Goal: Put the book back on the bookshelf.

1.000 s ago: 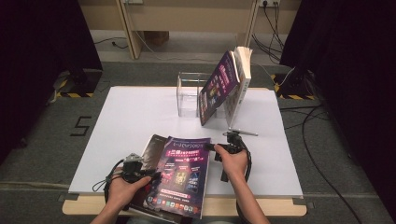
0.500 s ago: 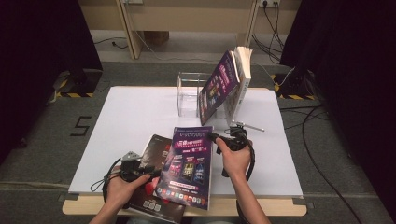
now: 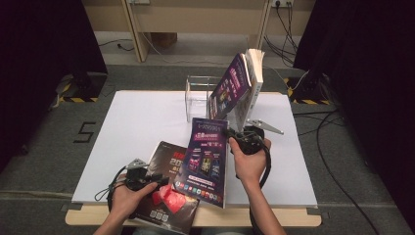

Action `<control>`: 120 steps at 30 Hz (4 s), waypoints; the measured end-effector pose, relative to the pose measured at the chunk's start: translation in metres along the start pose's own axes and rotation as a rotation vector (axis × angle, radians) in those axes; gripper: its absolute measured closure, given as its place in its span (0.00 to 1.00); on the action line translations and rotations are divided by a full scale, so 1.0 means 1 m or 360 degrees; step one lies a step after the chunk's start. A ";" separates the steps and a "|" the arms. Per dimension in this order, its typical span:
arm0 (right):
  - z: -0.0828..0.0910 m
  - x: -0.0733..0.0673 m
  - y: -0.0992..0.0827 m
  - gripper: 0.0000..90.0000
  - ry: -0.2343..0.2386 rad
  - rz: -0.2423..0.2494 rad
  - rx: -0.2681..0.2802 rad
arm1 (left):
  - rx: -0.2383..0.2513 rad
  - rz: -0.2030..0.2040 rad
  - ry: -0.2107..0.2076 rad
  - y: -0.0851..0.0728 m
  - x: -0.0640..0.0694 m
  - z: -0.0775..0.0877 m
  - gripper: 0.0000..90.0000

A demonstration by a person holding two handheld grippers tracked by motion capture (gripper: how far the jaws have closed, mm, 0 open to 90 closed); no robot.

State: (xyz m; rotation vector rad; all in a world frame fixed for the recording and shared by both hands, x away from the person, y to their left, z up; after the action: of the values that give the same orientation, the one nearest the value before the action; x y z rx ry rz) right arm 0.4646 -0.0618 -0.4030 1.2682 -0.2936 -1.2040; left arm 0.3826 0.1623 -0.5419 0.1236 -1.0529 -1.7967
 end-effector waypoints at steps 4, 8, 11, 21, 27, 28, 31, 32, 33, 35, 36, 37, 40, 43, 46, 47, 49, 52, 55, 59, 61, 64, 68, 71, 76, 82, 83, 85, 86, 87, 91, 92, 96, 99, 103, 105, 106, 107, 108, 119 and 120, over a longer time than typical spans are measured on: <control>0.006 -0.002 0.012 0.93 -0.0024 0.0042 0.0074 | 0.0007 0.0003 -0.0003 0.001 0.000 0.000 0.66; 0.011 -0.003 0.023 0.93 -0.0051 0.0068 0.0144 | 0.0010 0.0005 -0.0009 0.001 0.000 0.000 0.65; 0.015 -0.004 0.030 0.93 -0.0067 0.0080 0.0181 | 0.0012 0.0005 -0.0012 0.001 0.000 0.000 0.65; 0.019 -0.005 0.055 0.93 -0.0113 0.0110 0.0287 | 0.0023 0.0011 -0.0009 0.002 -0.002 0.001 0.65; 0.019 -0.008 0.067 0.93 -0.0120 0.0120 0.0340 | 0.0023 0.0013 -0.0011 0.002 -0.002 0.002 0.65; 0.019 -0.008 0.069 0.93 -0.0124 0.0114 0.0345 | 0.0023 0.0013 -0.0012 0.002 -0.002 0.002 0.65; 0.019 -0.008 0.072 0.93 -0.0131 0.0124 0.0361 | 0.0019 0.0011 -0.0009 0.001 -0.002 0.001 0.65; 0.019 -0.009 0.073 0.93 -0.0131 0.0128 0.0369 | 0.0018 0.0011 -0.0009 0.001 -0.002 0.001 0.65; 0.019 -0.009 0.074 0.93 -0.0131 0.0130 0.0374 | 0.0020 0.0012 -0.0008 0.001 -0.002 0.001 0.65; 0.019 -0.009 0.077 0.93 -0.0134 0.0134 0.0388 | 0.0019 0.0013 -0.0010 0.001 -0.002 0.001 0.65; 0.019 -0.010 0.079 0.93 -0.0136 0.0133 0.0394 | 0.0019 0.0013 -0.0008 0.001 -0.002 0.001 0.65; 0.019 -0.010 0.080 0.93 -0.0136 0.0135 0.0400 | 0.0019 0.0013 -0.0009 0.001 -0.002 0.001 0.65; 0.018 -0.011 0.086 0.93 -0.0138 0.0136 0.0419 | 0.0022 0.0016 -0.0009 0.001 -0.003 0.001 0.65; 0.017 -0.011 0.092 0.93 -0.0159 0.0145 0.0435 | 0.0023 0.0018 -0.0009 0.001 -0.003 0.001 0.65; 0.017 -0.010 0.097 0.93 -0.0169 0.0151 0.0455 | 0.0023 0.0018 -0.0008 0.001 -0.004 0.001 0.65; 0.016 -0.010 0.099 0.93 -0.0171 0.0148 0.0458 | 0.0023 0.0019 -0.0007 0.001 -0.004 0.001 0.65; 0.015 -0.009 0.103 0.93 -0.0187 0.0152 0.0467 | 0.0018 0.0019 -0.0009 0.000 -0.004 0.001 0.65; 0.013 -0.007 0.107 0.93 -0.0193 0.0143 0.0472 | 0.0017 0.0018 -0.0010 0.000 -0.004 0.000 0.65; 0.011 -0.006 0.112 0.93 -0.0188 0.0135 0.0476 | 0.0019 0.0020 -0.0008 0.000 -0.004 0.000 0.65; 0.008 -0.008 0.119 0.93 -0.0184 0.0134 0.0490 | 0.0015 0.0022 -0.0007 0.000 -0.005 0.000 0.65; 0.005 -0.008 0.122 0.93 -0.0183 0.0130 0.0493 | 0.0017 0.0022 -0.0008 0.000 -0.005 0.000 0.65; 0.001 -0.009 0.127 0.93 -0.0181 0.0124 0.0503 | 0.0020 0.0024 -0.0010 0.000 -0.005 0.000 0.65; -0.006 -0.009 0.132 0.93 -0.0184 0.0125 0.0493 | 0.0018 0.0026 -0.0009 0.000 -0.006 0.000 0.65; -0.011 -0.008 0.137 0.93 -0.0196 0.0133 0.0499 | 0.0015 0.0026 -0.0011 0.000 -0.006 0.000 0.65; -0.020 -0.006 0.145 0.93 -0.0210 0.0133 0.0516 | 0.0017 0.0030 -0.0011 0.000 -0.006 0.000 0.65; -0.028 -0.002 0.155 0.93 -0.0240 0.0135 0.0547 | 0.0018 0.0034 -0.0011 0.000 -0.008 0.000 0.65; -0.029 -0.001 0.157 0.93 -0.0240 0.0130 0.0554 | 0.0015 0.0032 -0.0011 -0.001 -0.008 0.000 0.65; -0.031 0.002 0.161 0.93 -0.0255 0.0142 0.0569 | 0.0014 0.0032 -0.0011 -0.001 -0.008 0.000 0.65; -0.033 0.003 0.163 0.93 -0.0259 0.0143 0.0570 | 0.0013 0.0031 -0.0012 -0.001 -0.008 0.000 0.65; -0.035 0.004 0.164 0.93 -0.0267 0.0144 0.0573 | 0.0012 0.0032 -0.0012 -0.001 -0.008 0.000 0.65; -0.042 0.008 0.169 0.93 -0.0280 0.0130 0.0579 | 0.0013 0.0033 -0.0013 -0.001 -0.008 -0.001 0.65; -0.043 0.009 0.170 0.93 -0.0284 0.0130 0.0580 | 0.0012 0.0033 -0.0013 -0.001 -0.008 -0.001 0.65; -0.050 0.012 0.174 0.93 -0.0298 0.0122 0.0587 | 0.0004 0.0030 -0.0017 -0.003 -0.007 -0.002 0.65; -0.056 0.012 0.176 0.93 -0.0316 0.0132 0.0596 | 0.0009 0.0030 -0.0019 -0.002 -0.007 -0.001 0.65; -0.063 0.014 0.180 0.93 -0.0339 0.0143 0.0619 | 0.0013 0.0025 -0.0022 -0.001 -0.007 0.000 0.65; -0.068 0.016 0.182 0.93 -0.0359 0.0157 0.0622 | 0.0014 0.0023 -0.0024 -0.001 -0.007 0.000 0.65; -0.070 0.016 0.182 0.93 -0.0363 0.0158 0.0624 | 0.0016 0.0024 -0.0024 -0.001 -0.007 0.000 0.65; -0.071 0.017 0.183 0.93 -0.0370 0.0167 0.0626 | 0.0013 0.0023 -0.0027 -0.001 -0.007 0.000 0.65; -0.073 0.017 0.182 0.93 -0.0374 0.0164 0.0630 | 0.0011 0.0023 -0.0026 -0.001 -0.007 0.000 0.65; -0.084 0.026 0.159 0.92 -0.0436 0.0231 0.0615 | 0.0001 0.0021 -0.0026 -0.003 -0.007 -0.002 0.65; -0.083 0.026 0.157 0.92 -0.0431 0.0233 0.0620 | -0.0001 0.0020 -0.0027 -0.004 -0.007 -0.002 0.65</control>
State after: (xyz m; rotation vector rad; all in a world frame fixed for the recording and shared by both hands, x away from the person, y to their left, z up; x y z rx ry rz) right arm 0.6191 -0.0625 -0.3115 1.3850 -0.8387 -1.2284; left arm 0.3844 0.1670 -0.5482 0.1016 -1.0631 -1.7896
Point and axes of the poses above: each handheld gripper's, and its own axes: z roughly backward along the jaws, y roughly out of its top, x roughly to its right, the point moved 10 cm from there along -z, roughly forward along the jaws
